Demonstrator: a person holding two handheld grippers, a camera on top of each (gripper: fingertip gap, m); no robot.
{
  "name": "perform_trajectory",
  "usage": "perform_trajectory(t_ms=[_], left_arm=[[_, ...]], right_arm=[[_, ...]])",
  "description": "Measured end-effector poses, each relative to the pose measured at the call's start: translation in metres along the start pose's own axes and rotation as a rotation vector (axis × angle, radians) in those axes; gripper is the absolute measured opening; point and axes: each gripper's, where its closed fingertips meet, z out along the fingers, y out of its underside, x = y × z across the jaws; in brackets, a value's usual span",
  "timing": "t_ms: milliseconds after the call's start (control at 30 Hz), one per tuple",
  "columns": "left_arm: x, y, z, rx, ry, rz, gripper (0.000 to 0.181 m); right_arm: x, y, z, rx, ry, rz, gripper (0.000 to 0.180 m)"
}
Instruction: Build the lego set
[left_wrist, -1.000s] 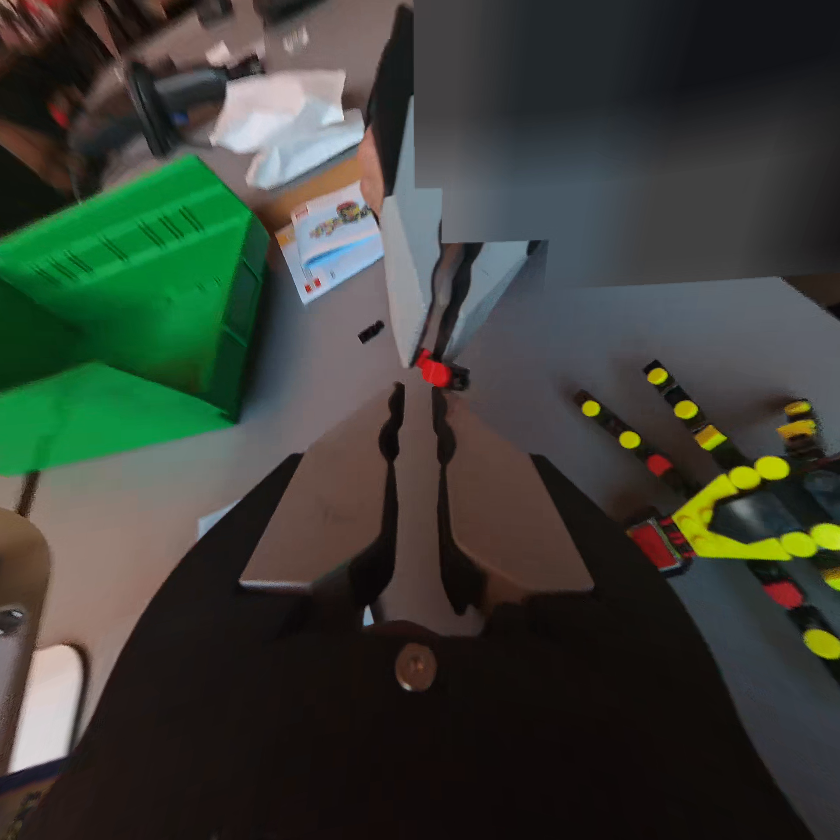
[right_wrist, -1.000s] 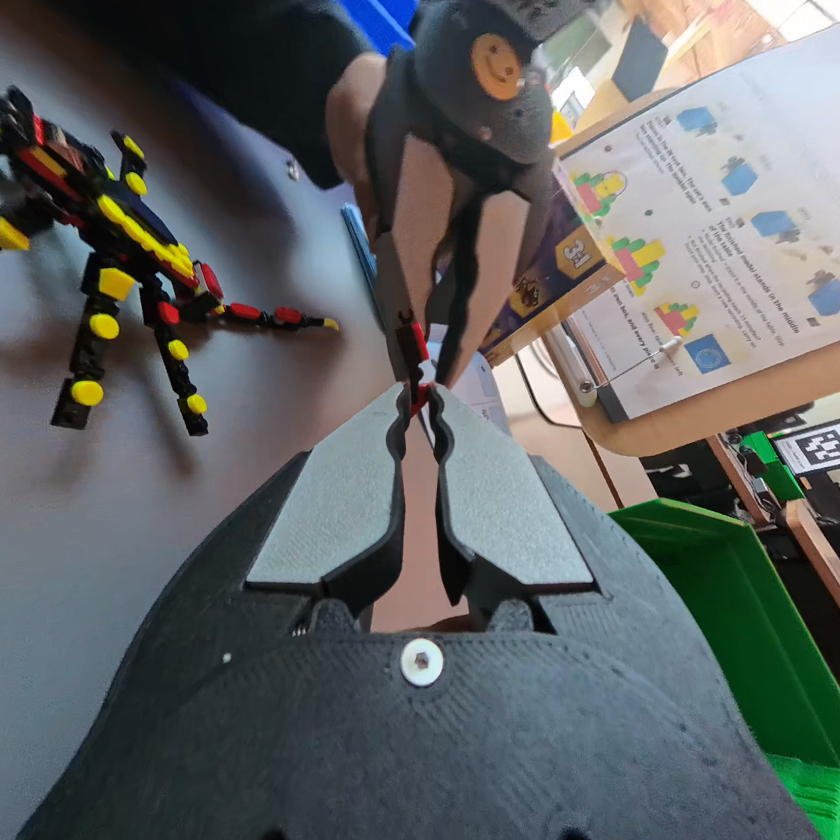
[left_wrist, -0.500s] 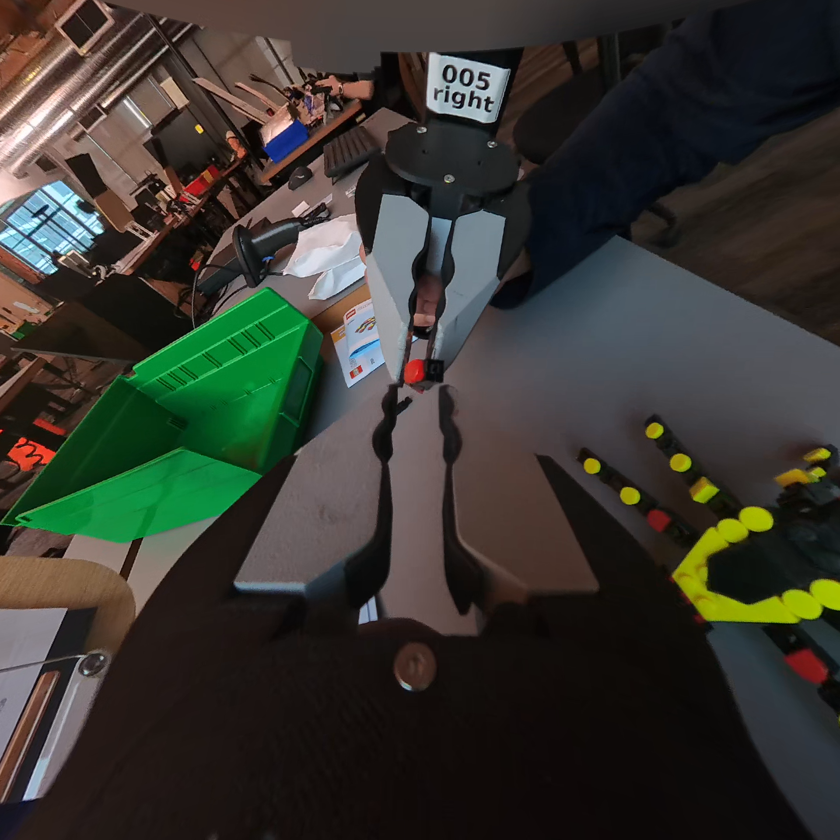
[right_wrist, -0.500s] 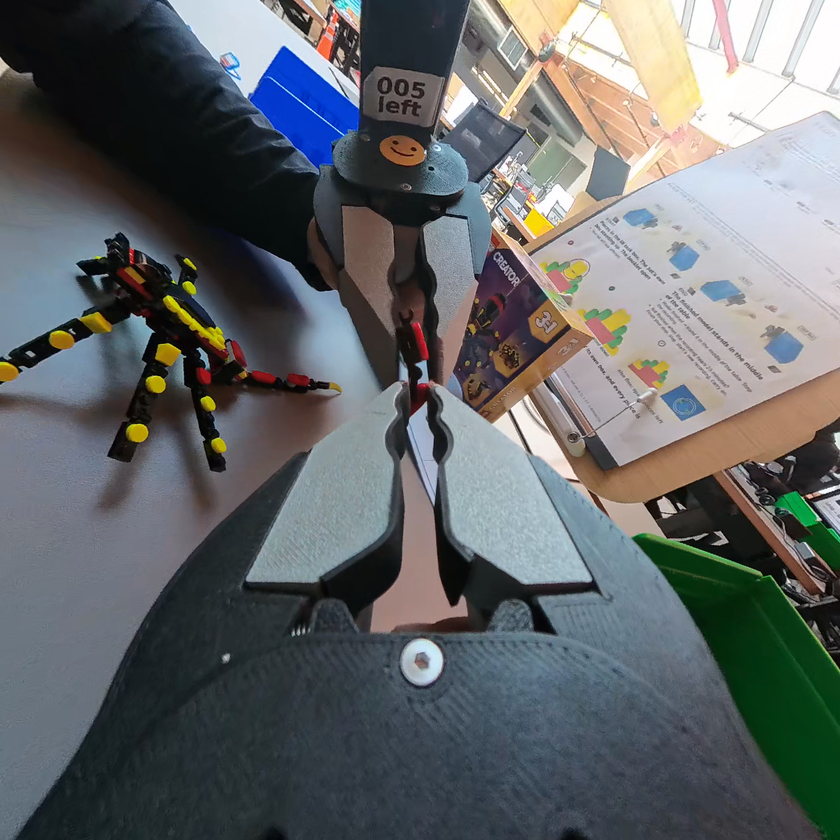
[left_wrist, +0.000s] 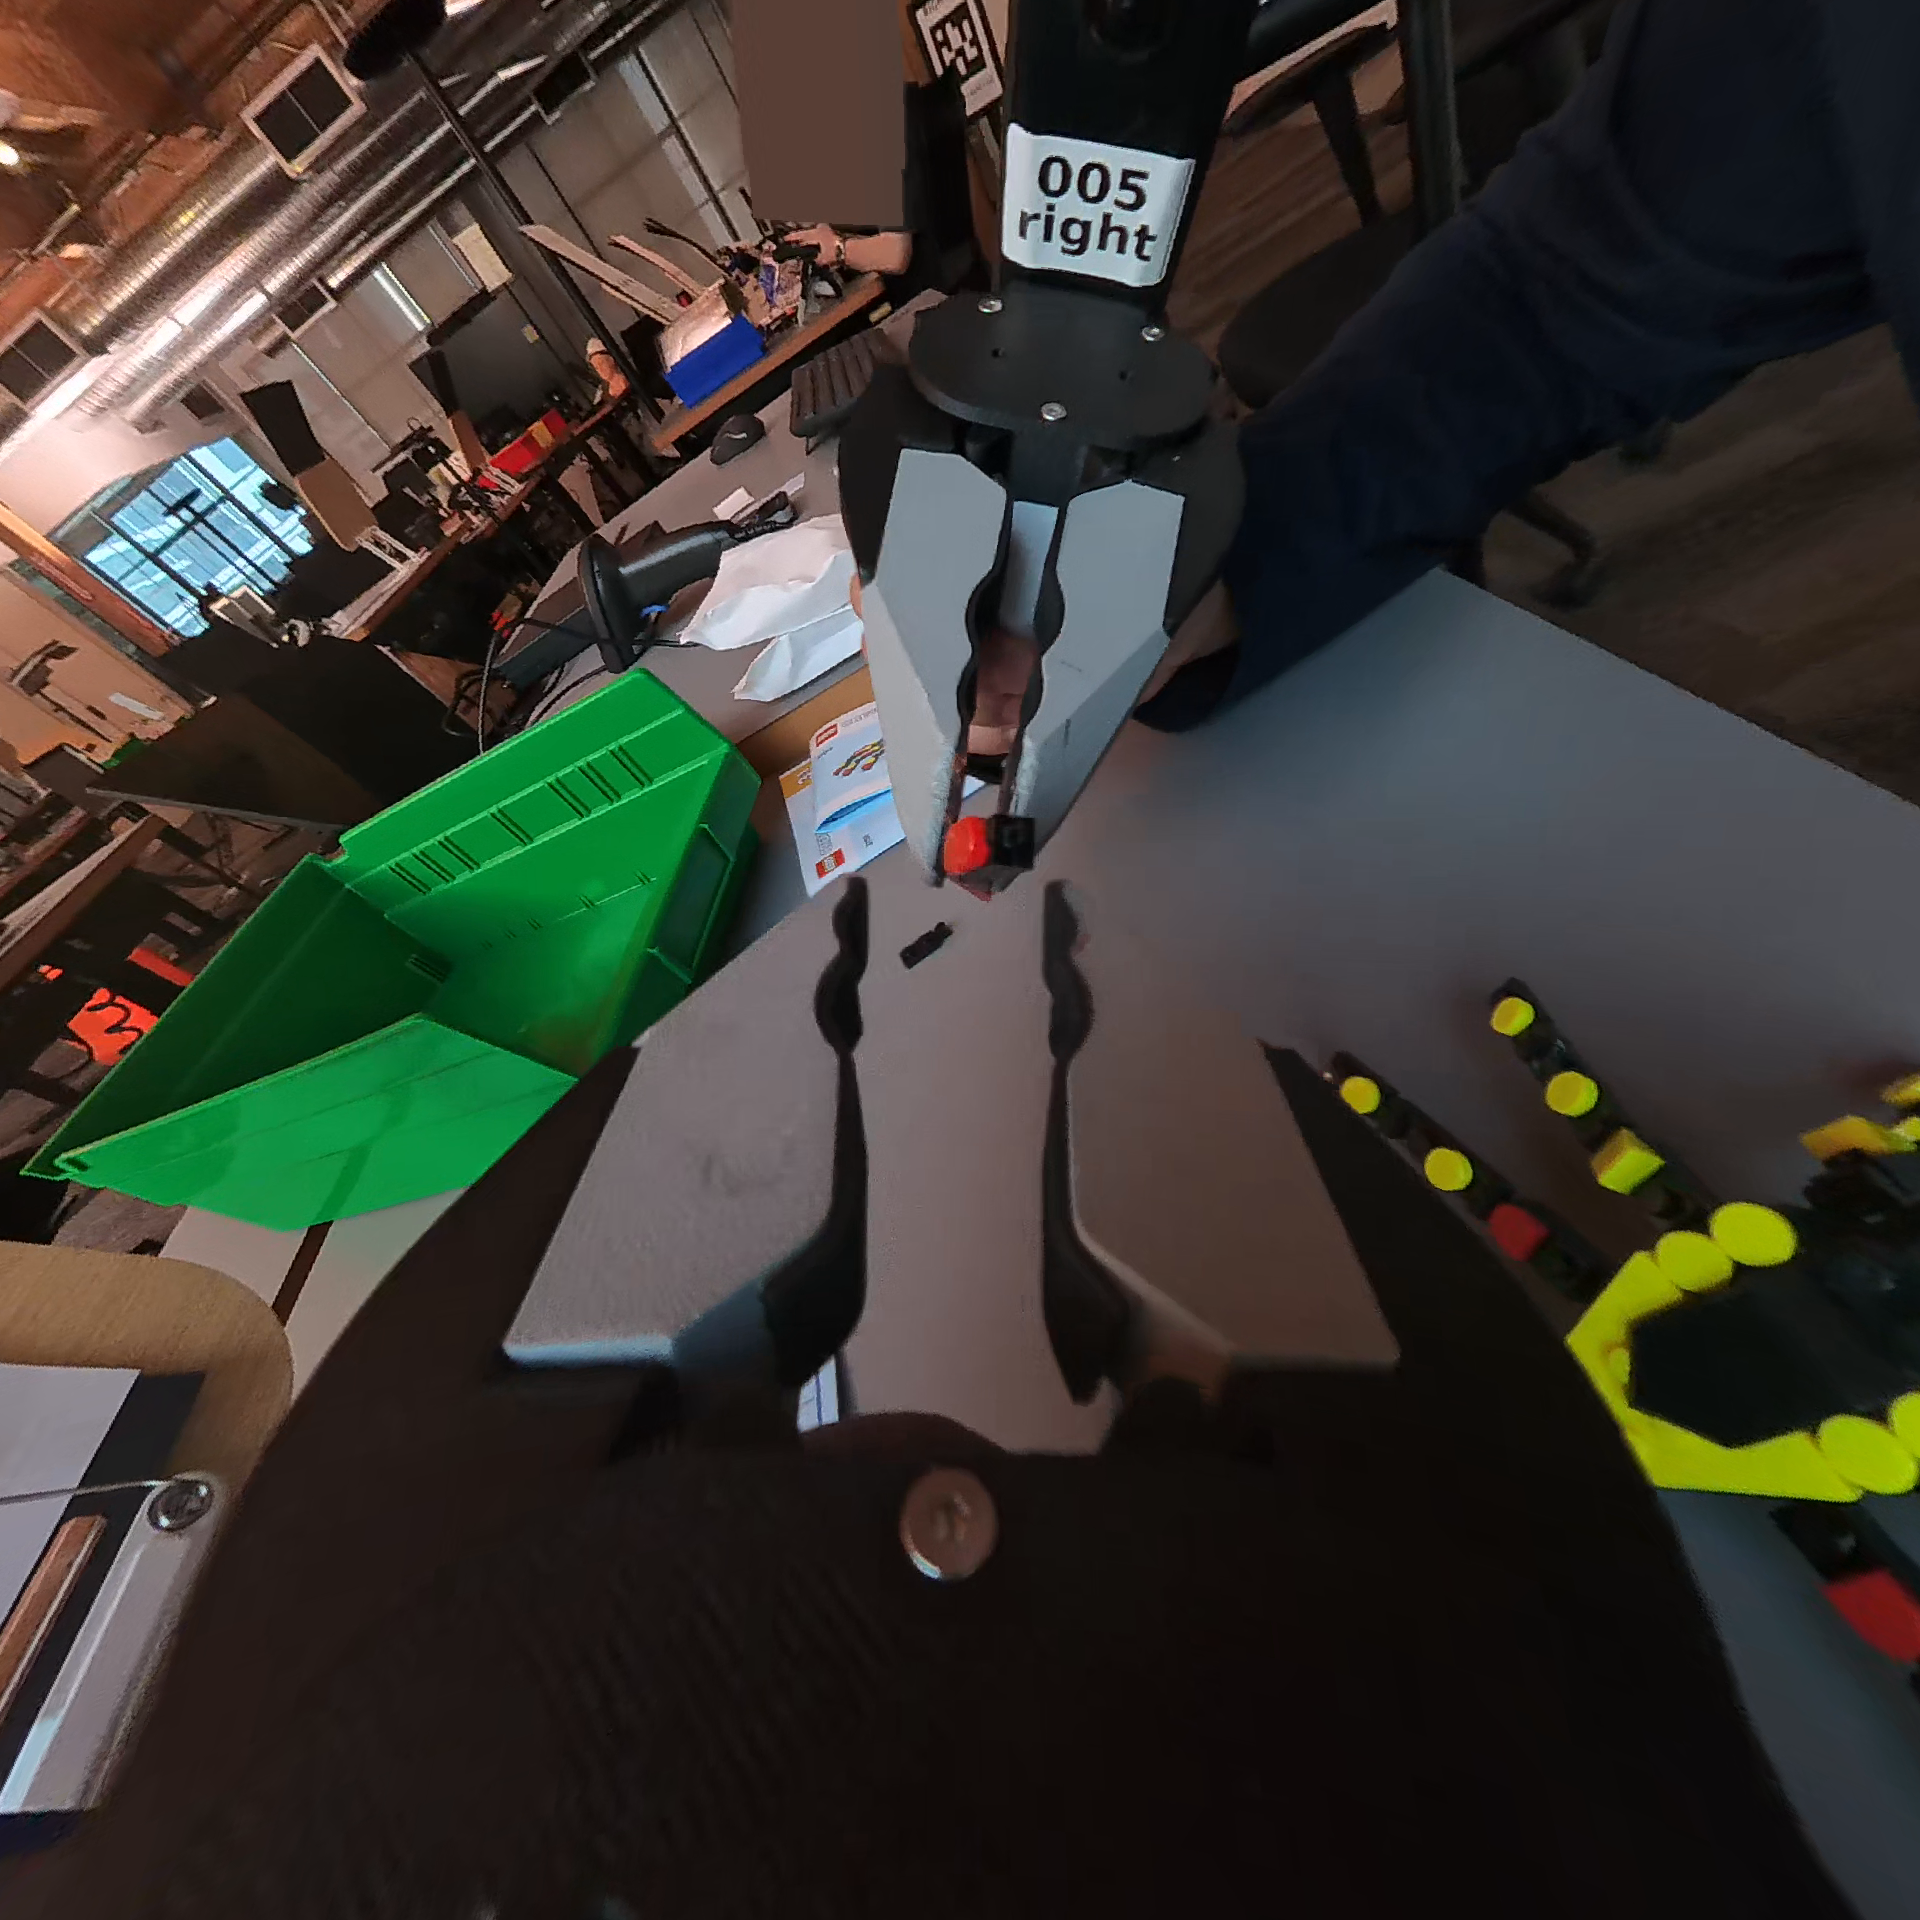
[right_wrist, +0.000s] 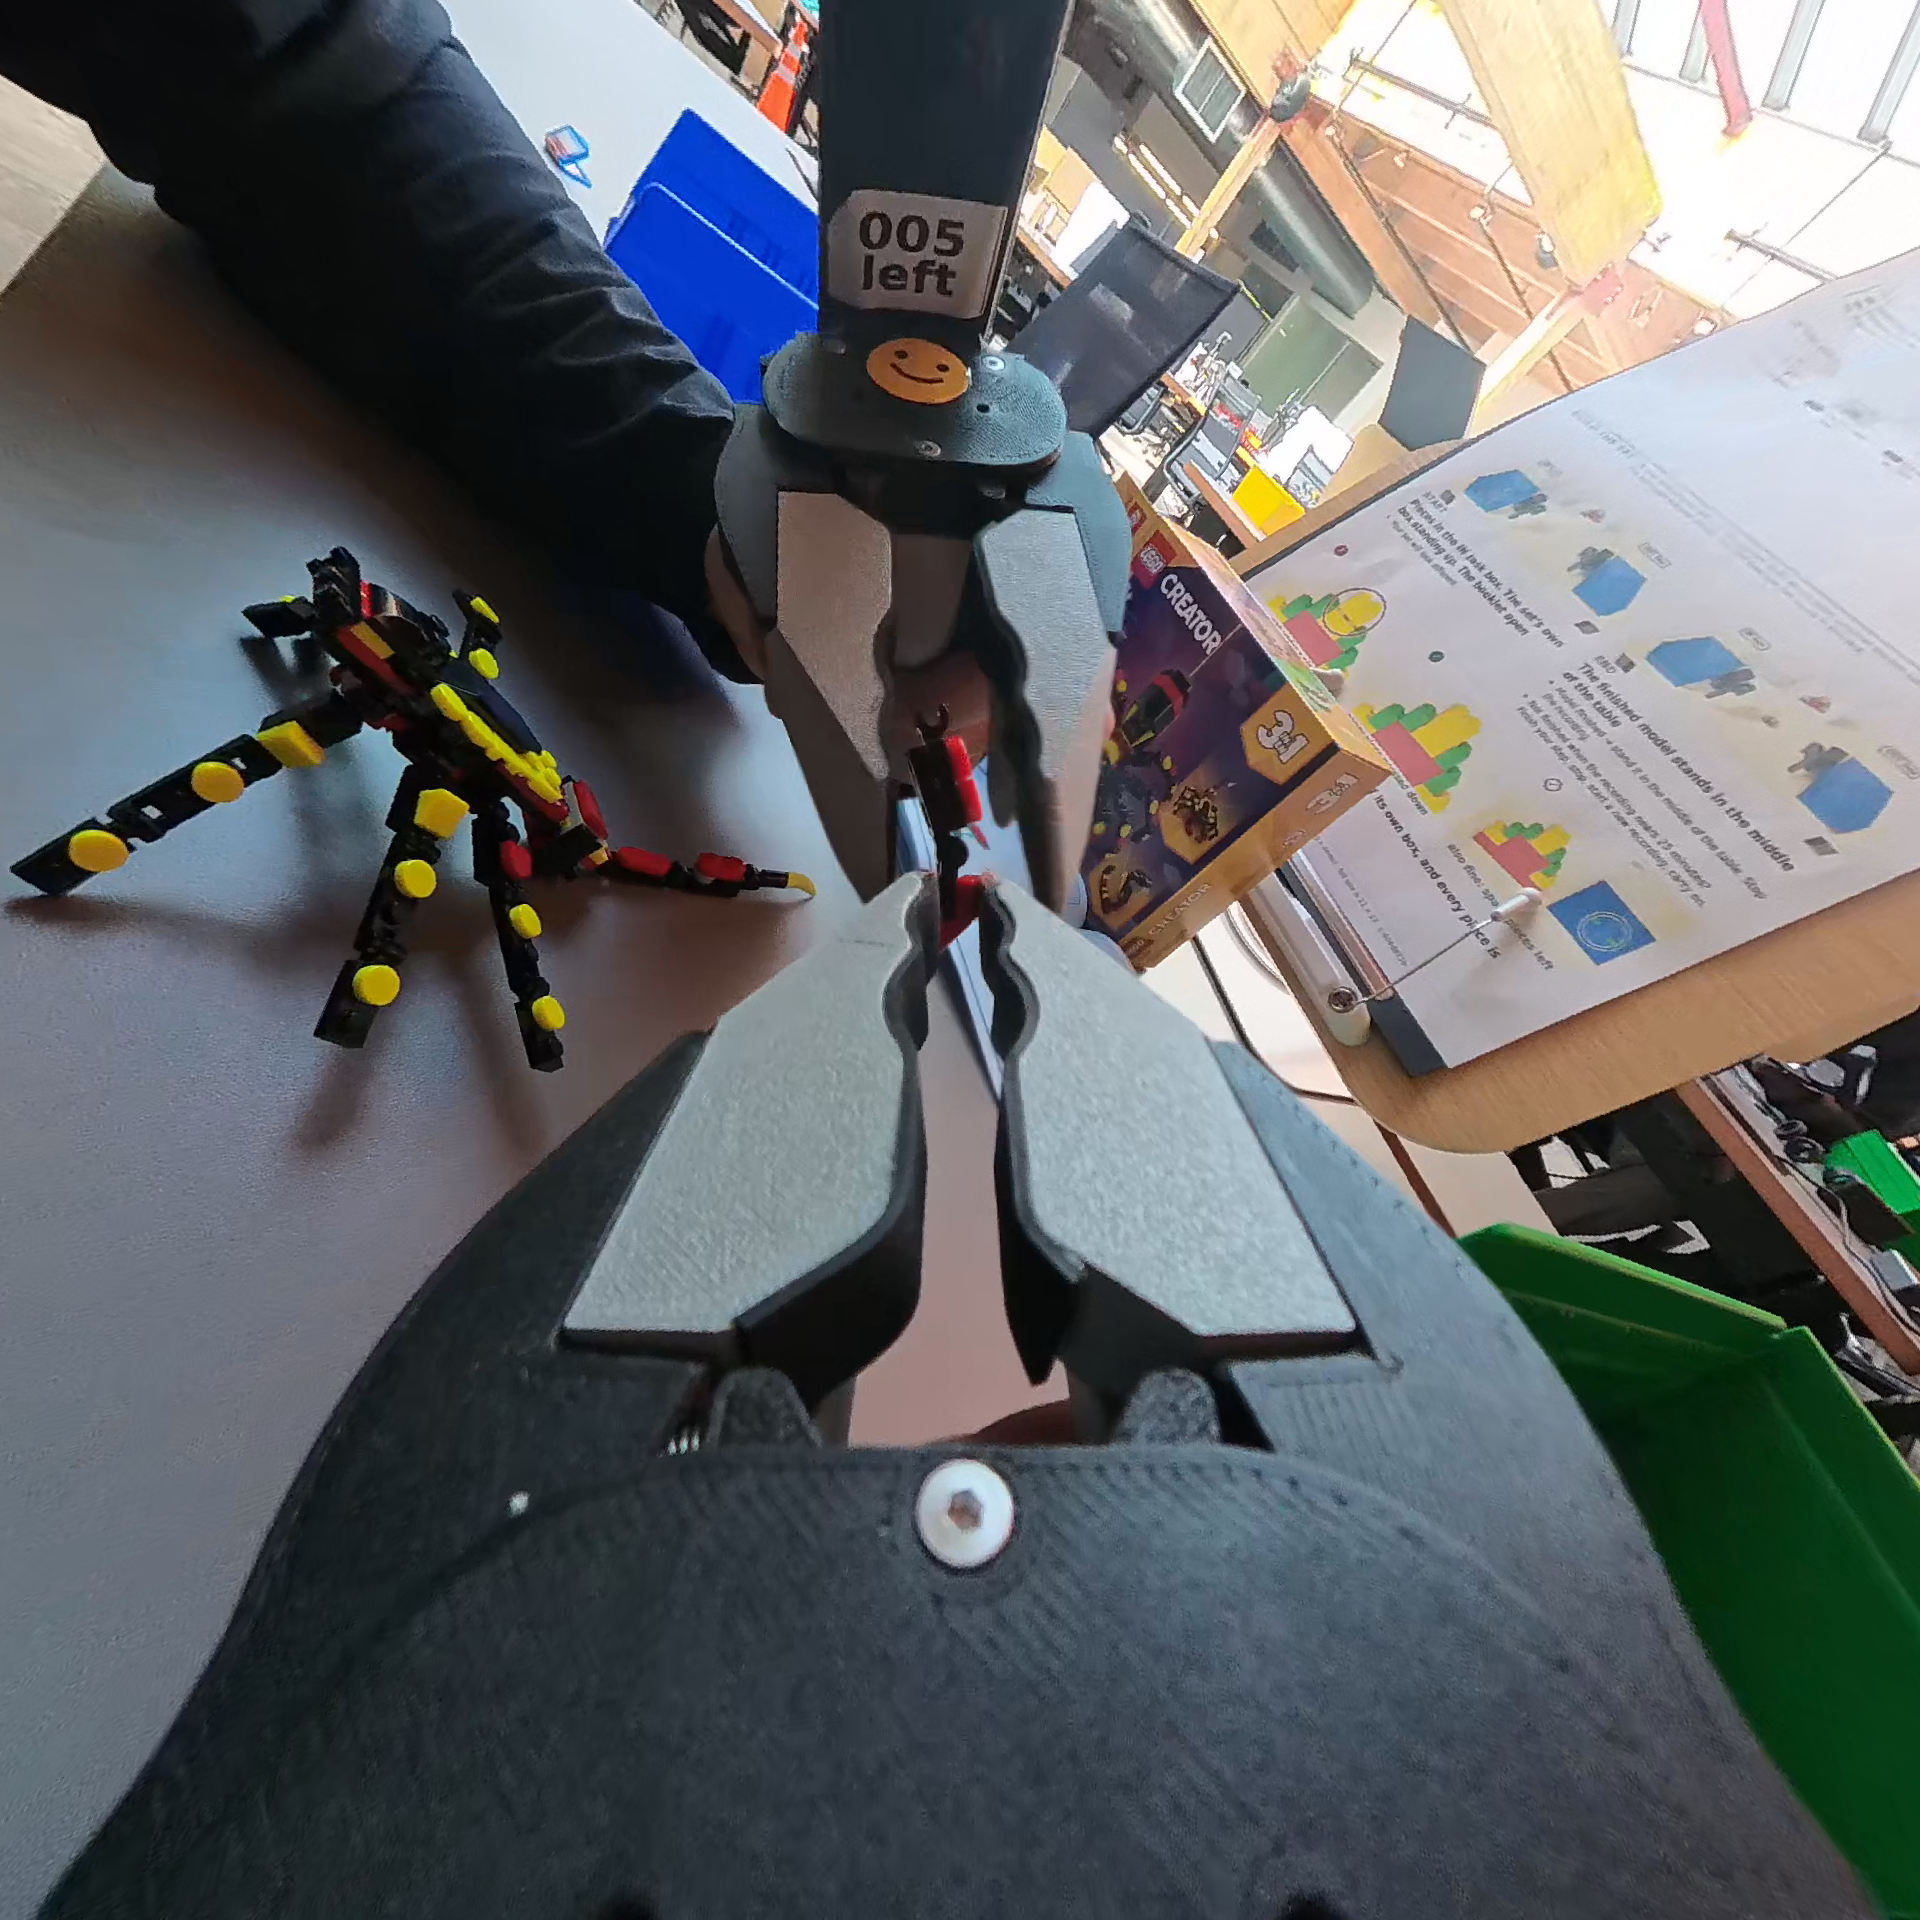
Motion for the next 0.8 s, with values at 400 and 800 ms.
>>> perform_trajectory(t_ms=[400, 800], left_arm=[[0.009, -0.005, 0.004, 0.024, 0.024, -0.005, 0.022], [0.018, -0.003, 0.003, 0.031, 0.051, -0.011, 0.02]], right_arm=[[-0.006, 0.001, 0.001, -0.017, -0.015, -0.019, 0.004], [-0.016, 0.002, 0.001, -0.036, -0.083, 0.011, 0.004]])
